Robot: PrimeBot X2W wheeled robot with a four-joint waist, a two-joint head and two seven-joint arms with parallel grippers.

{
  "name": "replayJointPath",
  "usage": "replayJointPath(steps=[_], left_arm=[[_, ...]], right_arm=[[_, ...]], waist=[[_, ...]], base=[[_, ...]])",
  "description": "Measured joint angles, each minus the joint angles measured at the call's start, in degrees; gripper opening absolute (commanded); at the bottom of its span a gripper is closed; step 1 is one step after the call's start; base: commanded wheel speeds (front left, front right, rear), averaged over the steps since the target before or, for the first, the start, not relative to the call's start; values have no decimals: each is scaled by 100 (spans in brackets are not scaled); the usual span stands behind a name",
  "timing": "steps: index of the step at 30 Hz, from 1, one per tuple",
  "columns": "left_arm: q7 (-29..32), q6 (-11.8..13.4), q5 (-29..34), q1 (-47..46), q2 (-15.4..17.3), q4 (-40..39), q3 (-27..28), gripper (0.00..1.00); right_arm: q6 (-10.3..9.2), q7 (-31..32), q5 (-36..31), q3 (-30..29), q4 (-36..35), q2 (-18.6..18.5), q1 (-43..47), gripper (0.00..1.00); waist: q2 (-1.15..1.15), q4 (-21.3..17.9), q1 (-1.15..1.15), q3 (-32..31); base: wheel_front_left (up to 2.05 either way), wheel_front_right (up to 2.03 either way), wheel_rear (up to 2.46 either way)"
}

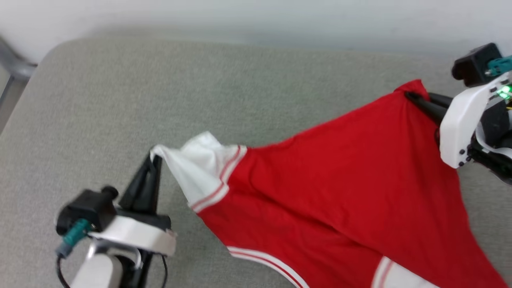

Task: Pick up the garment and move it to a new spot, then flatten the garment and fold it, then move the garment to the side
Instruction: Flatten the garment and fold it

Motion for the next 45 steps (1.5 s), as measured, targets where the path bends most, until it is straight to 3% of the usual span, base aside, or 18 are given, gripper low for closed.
replayJointPath(steps=[11, 21, 30, 39, 45], left_arm=[[755, 46, 86, -1471, 408, -1235, 209, 0], [1621, -248, 70, -3704, 681, -1448, 89, 0], [1849, -508, -76, -6345, 856, -318, -21, 0], [1715, -579, 0, -8808, 896, 1012, -487, 0], [1437, -595, -24, -9829, 847, 1829, -671, 0]], right_arm=[[0, -784, -371, -1423, -637, 125, 231, 0], [1, -358, -1143, -2614, -1152, 667, -392, 0], [2, 65, -1840, -3307, -1212, 948, -2116, 0], [2, -16, -2454, -3449, -134, 1329, -4214, 0], [2, -346, -2691, -3222, 631, 1468, -5260, 0]], waist=[[0, -426, 0, -389], [0, -575, 0, 155], [0, -569, 1, 1192], [0, -538, 1, 2203], [0, -506, 1, 2550]], base=[[0, 0, 0], [0, 0, 0], [0, 0, 0], [0, 0, 0], [0, 0, 0]])
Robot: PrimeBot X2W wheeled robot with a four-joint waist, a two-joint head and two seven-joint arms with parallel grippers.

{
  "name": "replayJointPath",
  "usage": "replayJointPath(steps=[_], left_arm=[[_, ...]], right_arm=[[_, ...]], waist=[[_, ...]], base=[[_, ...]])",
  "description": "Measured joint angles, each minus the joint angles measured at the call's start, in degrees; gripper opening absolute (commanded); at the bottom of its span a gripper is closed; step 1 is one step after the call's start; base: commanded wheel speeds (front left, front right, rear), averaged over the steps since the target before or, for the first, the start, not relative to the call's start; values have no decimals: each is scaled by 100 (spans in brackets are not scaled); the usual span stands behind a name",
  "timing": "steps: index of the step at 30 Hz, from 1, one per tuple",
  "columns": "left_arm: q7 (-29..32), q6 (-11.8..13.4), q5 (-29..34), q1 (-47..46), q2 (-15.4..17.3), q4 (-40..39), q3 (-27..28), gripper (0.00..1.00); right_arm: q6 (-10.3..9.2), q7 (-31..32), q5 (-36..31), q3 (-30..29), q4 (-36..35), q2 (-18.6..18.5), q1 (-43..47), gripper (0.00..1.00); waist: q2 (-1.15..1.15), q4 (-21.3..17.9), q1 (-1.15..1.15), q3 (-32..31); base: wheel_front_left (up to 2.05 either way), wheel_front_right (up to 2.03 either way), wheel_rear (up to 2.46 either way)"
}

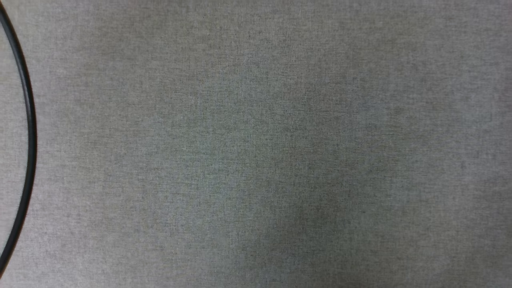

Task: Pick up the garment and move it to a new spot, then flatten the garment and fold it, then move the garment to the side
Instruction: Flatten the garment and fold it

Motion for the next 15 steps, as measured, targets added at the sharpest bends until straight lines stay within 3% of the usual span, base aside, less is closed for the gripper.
replayJointPath(steps=[7, 15], left_arm=[[-382, -5, -159, -142, 82, 660, -230, 0], [-801, -7, -616, 994, 349, 815, -569, 0]], right_arm=[[0, -330, 122, 480, 606, -30, -304, 0], [0, -765, 661, 1271, 943, -221, 510, 0]], waist=[[0, 36, 0, 188], [0, 49, 0, 251]], base=[[0, 0, 0], [0, 0, 0]])
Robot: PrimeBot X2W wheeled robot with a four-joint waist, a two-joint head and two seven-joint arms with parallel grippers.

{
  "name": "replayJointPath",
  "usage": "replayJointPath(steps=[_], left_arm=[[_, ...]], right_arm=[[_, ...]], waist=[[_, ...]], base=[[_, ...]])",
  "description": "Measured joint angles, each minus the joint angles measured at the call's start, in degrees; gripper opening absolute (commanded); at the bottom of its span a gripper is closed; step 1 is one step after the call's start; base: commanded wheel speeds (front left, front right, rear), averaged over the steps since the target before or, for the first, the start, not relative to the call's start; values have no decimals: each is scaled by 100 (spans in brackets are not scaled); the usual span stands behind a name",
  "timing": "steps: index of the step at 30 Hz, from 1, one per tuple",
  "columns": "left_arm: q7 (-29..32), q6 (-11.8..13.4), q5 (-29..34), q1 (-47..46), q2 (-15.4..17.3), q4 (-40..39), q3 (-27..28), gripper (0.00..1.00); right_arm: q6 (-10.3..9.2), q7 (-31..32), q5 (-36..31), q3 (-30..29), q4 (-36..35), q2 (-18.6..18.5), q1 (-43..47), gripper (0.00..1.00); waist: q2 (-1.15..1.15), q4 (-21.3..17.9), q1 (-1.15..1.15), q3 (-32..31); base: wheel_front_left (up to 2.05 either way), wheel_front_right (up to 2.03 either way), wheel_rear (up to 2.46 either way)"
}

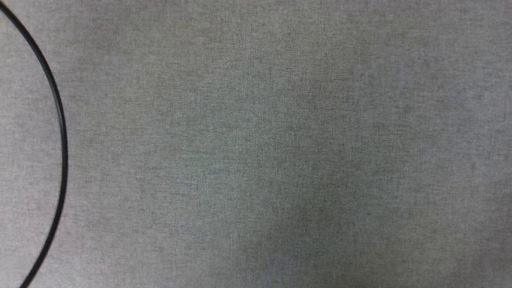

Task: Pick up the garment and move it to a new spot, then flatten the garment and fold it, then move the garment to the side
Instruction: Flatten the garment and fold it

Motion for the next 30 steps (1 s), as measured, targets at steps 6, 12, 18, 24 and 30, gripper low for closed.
replayJointPath(steps=[6, 12, 18, 24, 30], left_arm=[[-318, 2, -246, 1238, 169, -230, -45, 0], [-509, 267, -388, 2807, 307, -879, -114, 0], [-573, 635, -575, 4558, 404, -1543, -219, 0], [-619, 1106, -753, 6283, 424, -2274, -374, 0], [-563, 1357, -1046, 7527, 450, -2604, -512, 0]], right_arm=[[0, -254, 456, 637, -65, -234, 973, 0], [0, -463, 882, 1090, -492, -600, 2134, 0], [0, -470, 1128, 1327, -1141, -1104, 3519, 0], [0, -414, 1173, 1270, -1419, -1292, 4787, 0], [0, -336, 1211, 1189, -1504, -1296, 5807, 0]], waist=[[0, 24, -1, -164], [0, 46, -1, -479], [0, 99, -1, -938], [0, 126, -2, -1477], [0, 137, -3, -2055]], base=[[0, 0, 0], [0, 0, 0], [0, 0, 0], [0, 0, 0], [0, 0, 0]])
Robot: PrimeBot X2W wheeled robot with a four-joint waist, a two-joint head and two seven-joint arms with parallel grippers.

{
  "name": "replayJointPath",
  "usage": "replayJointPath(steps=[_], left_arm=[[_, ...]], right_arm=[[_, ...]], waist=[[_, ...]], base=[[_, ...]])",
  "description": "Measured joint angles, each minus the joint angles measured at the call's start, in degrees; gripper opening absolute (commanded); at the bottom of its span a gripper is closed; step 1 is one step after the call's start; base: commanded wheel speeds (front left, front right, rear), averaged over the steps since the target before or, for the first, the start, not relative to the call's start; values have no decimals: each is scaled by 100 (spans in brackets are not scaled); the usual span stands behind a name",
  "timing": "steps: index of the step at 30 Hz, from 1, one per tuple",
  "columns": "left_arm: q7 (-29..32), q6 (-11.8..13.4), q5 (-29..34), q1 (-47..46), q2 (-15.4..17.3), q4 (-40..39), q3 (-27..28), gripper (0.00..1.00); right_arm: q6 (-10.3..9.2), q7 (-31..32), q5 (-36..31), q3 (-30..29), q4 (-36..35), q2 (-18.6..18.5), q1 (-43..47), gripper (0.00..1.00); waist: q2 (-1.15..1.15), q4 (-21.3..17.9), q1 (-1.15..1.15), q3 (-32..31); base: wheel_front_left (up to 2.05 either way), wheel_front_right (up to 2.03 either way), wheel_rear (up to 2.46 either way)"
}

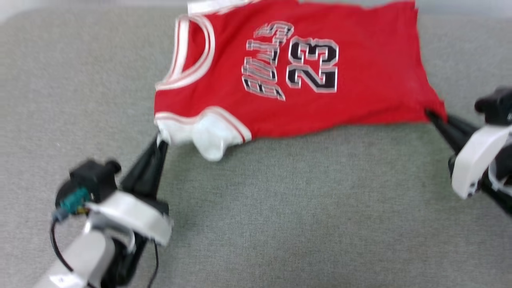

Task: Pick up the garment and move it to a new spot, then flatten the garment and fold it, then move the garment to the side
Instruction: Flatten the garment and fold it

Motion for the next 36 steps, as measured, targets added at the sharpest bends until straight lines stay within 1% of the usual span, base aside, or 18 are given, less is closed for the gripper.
replayJointPath(steps=[6, 13, 17, 20, 23, 29, 36], left_arm=[[2, 146, -374, 1057, 4, -80, -44, 0], [107, 142, -853, 2137, 83, -160, -168, 0], [185, 193, -1176, 2694, 127, -226, -163, 0], [315, 163, -1405, 3065, 163, -313, -205, 0], [470, 147, -1589, 3361, 181, -401, -294, 0], [708, 165, -1784, 3753, 347, -544, -379, 0], [630, 242, -1700, 3756, 389, -633, -348, 0]], right_arm=[[0, -1, 94, 18, 26, 10, 839, 0], [0, 65, 265, 42, -111, -37, 1762, 0], [0, 92, 346, -56, -240, -27, 2398, 0], [0, 120, 345, -180, -357, -8, 2864, 0], [0, 175, 321, -354, -490, 14, 3284, 0], [0, 289, 288, -710, -783, 34, 4085, 0], [0, 442, 168, -1137, -1068, 134, 4344, 0]], waist=[[0, -9, 0, -583], [0, -65, -1, -1198], [0, -89, 0, -1490], [0, -106, 0, -1666], [0, -123, 0, -1801], [0, -106, 0, -1997], [0, -99, 1, -2033]], base=[[0, 0, 0], [0, 0, 0], [0, 0, 0], [0, 0, 0], [0, 0, 0], [0, 0, 0], [0, 0, 0]])
